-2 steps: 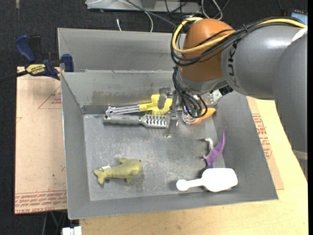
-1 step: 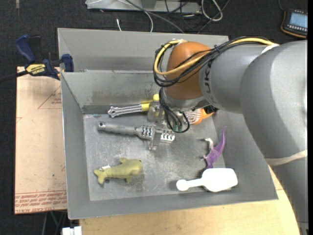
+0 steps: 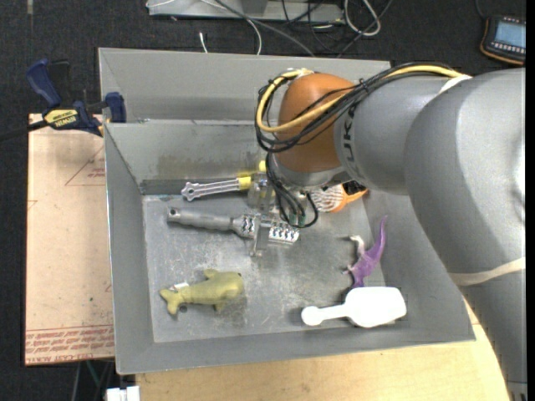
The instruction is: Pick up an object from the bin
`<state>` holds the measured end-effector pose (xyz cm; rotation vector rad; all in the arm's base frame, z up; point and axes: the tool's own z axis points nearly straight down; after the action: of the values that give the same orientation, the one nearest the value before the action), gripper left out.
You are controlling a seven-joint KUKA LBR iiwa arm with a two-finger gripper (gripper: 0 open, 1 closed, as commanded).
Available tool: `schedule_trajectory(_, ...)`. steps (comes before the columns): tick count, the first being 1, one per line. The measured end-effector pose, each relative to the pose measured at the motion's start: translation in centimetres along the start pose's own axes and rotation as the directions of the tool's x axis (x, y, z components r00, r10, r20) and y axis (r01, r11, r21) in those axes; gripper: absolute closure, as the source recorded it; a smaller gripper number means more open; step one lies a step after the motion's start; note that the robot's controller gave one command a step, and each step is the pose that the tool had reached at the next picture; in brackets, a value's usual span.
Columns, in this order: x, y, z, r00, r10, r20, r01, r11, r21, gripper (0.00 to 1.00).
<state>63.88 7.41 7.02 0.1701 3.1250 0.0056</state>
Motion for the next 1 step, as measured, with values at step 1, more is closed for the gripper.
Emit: schedule_trajectory(1, -0.27, -0.65, -0.04, 1.000, 0.004, -0.007, -0.004, 1.000, 0.000, 0.00)
